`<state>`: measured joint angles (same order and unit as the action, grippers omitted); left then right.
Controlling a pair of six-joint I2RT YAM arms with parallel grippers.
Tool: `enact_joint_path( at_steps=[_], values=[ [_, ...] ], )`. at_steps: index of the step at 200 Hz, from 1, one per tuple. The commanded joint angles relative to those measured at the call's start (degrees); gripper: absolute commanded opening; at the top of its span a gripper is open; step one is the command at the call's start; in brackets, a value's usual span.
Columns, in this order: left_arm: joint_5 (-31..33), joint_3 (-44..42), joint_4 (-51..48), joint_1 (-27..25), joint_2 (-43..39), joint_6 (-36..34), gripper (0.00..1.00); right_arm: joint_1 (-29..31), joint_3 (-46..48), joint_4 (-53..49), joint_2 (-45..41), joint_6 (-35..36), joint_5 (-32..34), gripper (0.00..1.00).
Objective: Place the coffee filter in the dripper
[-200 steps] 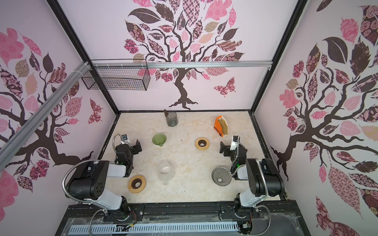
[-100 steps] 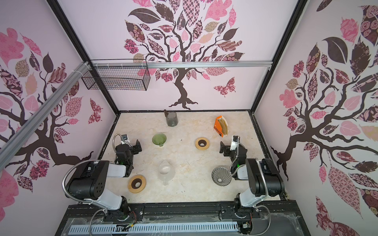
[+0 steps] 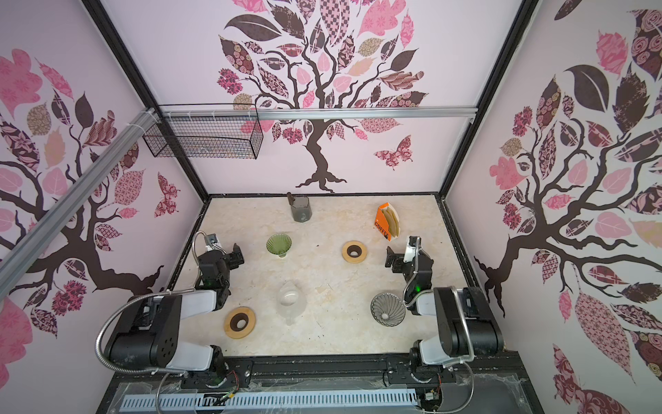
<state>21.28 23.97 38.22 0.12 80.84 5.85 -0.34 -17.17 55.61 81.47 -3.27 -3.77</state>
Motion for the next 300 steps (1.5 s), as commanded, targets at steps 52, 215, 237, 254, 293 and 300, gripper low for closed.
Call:
enact_joint_path(
  at_steps=[52,215,237,254,293,300],
  values=[
    [8.2,20.7,-47.2,0.8,-13.3,29.7,0.98,-0.4,-40.6,-56.0,-10.2,-29.1,16.5,1.0],
    [-18.3,37.3,-93.7,-11.5,-17.4,43.7,0.98,8.0,-46.7,-87.9,-15.8,-37.4,-12.8,1.0],
    [-18.6,38.8,-99.8,-15.7,-19.4,39.7,0.98,10.3,-45.7,-92.3,-16.6,-33.3,-13.6,1.0],
    [-18.3,39.2,-103.1,-20.8,-19.8,38.2,0.98,13.5,-44.6,-95.6,-17.6,-30.8,-12.0,1.0],
    [-18.6,39.6,-104.9,-33.5,-15.5,37.4,0.98,21.6,-40.1,-97.9,-20.8,-29.2,-10.7,1.0],
    [-18.8,40.1,-104.9,-35.7,-13.7,37.4,0.98,22.9,-39.8,-98.7,-21.3,-28.8,-10.4,1.0]
  ],
)
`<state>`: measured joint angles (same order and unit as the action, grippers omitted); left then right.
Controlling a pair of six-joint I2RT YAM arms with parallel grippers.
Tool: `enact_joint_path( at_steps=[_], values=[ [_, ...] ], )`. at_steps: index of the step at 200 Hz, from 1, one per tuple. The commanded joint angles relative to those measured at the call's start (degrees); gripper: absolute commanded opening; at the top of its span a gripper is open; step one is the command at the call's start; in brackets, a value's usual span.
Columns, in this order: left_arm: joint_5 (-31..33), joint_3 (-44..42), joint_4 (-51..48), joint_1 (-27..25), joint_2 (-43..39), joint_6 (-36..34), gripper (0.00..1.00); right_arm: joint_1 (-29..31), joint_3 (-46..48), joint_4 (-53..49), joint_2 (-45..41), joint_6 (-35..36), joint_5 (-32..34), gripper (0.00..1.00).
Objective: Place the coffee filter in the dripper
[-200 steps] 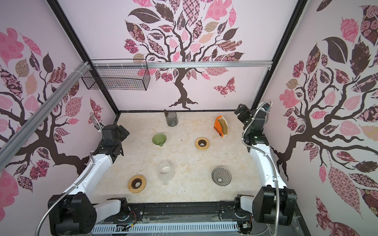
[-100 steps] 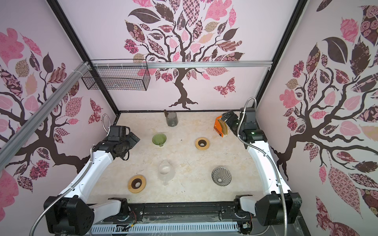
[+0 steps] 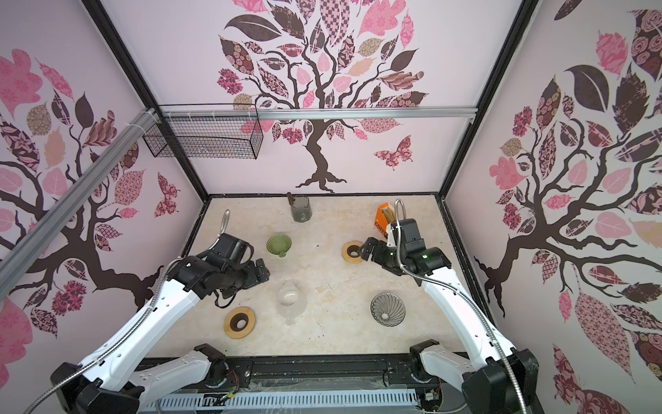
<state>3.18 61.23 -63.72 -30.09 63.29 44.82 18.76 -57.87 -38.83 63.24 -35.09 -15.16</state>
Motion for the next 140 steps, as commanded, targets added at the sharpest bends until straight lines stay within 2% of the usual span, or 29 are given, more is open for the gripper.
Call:
enact_joint_path(
  at_steps=[1,23,38,54,113,140],
  values=[
    [-0.7,2.9,-3.0,-5.8,4.0,-1.6,0.98,4.0,0.9,-4.3,-3.1,3.1,1.0,1.0],
    [3.2,5.5,-2.9,-13.4,8.9,-1.5,0.98,5.2,1.3,-6.0,-4.6,5.0,0.7,1.0],
    [3.1,5.9,-2.3,-15.6,11.2,0.0,0.98,6.9,0.9,-7.8,-4.4,6.3,3.0,1.0],
    [2.4,4.7,1.2,-17.2,12.4,0.9,0.98,7.2,1.5,-8.3,-4.8,6.5,2.6,1.0],
    [3.7,4.3,4.3,-18.3,18.7,2.9,0.98,7.5,1.6,-10.4,-5.4,8.7,5.5,1.0],
    [5.8,4.1,3.9,-18.3,20.7,5.2,0.98,7.5,1.9,-9.4,-5.1,8.4,4.3,1.0]
  ],
)
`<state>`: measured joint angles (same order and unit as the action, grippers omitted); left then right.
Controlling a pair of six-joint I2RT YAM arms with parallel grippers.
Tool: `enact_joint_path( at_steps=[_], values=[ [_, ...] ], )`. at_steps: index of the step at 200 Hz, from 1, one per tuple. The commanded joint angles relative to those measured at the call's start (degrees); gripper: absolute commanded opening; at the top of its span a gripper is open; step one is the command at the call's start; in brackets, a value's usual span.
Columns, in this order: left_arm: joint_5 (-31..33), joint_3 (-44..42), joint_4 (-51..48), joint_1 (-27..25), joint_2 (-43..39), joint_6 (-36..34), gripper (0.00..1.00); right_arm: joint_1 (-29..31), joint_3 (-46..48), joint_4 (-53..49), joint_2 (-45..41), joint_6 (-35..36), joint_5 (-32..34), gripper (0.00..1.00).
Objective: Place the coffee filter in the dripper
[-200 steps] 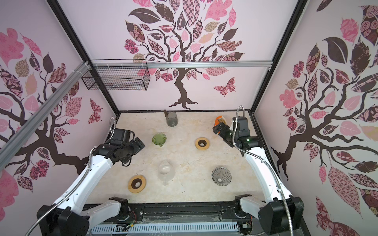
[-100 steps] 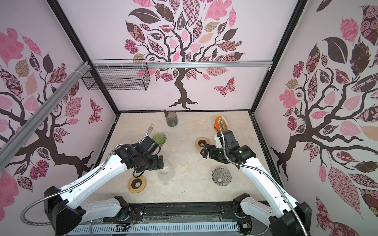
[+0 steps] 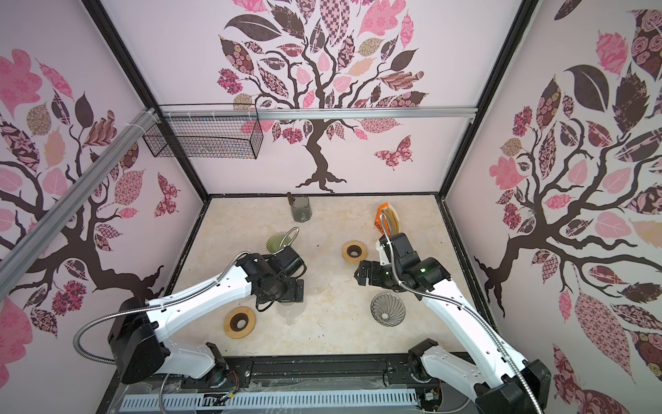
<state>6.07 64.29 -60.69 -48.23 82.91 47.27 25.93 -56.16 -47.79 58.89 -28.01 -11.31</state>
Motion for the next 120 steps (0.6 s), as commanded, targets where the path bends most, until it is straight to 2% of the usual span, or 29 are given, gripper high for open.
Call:
enact_joint_path(
  at_steps=[1,49,120],
  values=[
    [2.9,1.0,0.9,-0.1,1.1,2.9,0.98,0.3,0.3,-0.4,-0.8,1.3,0.3,1.0],
    [1.7,-0.4,4.5,-0.2,4.5,4.6,0.95,0.3,2.3,0.9,-1.0,0.8,-1.1,1.0],
    [3.3,-2.0,5.1,-0.1,7.0,9.2,0.88,0.3,3.5,0.4,-1.2,1.6,-2.0,1.0]
  ],
)
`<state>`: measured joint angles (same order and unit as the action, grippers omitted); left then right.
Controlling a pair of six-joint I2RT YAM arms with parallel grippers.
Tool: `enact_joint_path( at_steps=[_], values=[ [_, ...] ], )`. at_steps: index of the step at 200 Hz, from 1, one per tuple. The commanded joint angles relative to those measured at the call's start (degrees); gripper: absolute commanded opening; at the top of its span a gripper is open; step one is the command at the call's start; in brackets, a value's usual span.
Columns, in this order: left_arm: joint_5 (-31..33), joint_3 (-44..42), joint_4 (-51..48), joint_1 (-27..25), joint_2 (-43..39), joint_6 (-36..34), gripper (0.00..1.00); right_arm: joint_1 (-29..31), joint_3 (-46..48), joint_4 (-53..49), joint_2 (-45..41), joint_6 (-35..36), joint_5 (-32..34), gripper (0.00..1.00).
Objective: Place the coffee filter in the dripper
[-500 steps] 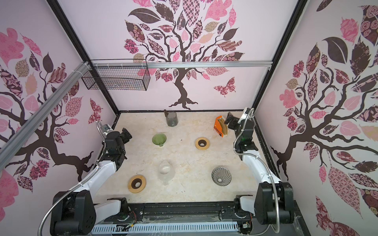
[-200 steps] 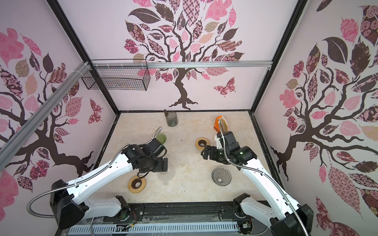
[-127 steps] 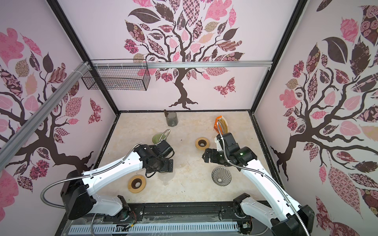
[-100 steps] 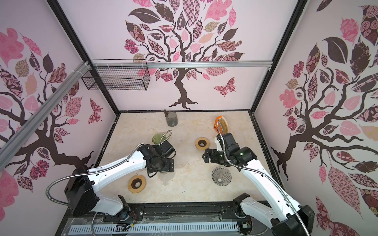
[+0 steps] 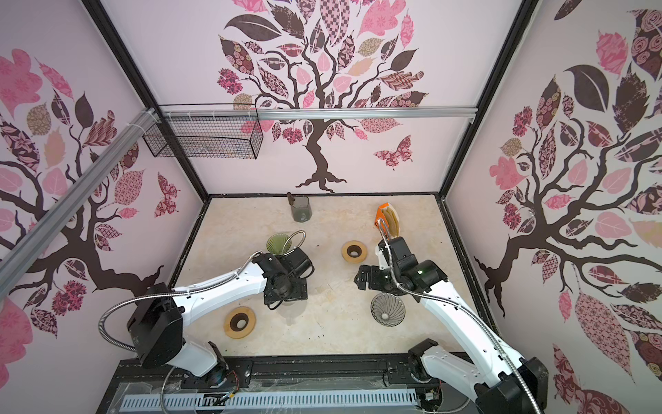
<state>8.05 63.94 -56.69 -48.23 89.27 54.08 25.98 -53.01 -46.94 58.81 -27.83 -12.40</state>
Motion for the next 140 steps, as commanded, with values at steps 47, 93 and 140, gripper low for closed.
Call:
enact_joint_path(
  at_steps=[47,93,140],
  values=[
    [2.0,1.2,1.0,-0.1,4.3,1.8,0.82,0.3,-0.5,0.3,-0.1,2.2,-0.2,1.0],
    [4.2,7.3,-0.3,0.2,9.7,0.6,0.8,0.2,-2.4,0.1,1.1,2.9,0.6,1.0],
    [4.0,13.4,-0.1,2.4,15.2,-1.6,0.79,0.3,-3.7,-1.1,1.2,3.5,1.1,1.0]
  ],
)
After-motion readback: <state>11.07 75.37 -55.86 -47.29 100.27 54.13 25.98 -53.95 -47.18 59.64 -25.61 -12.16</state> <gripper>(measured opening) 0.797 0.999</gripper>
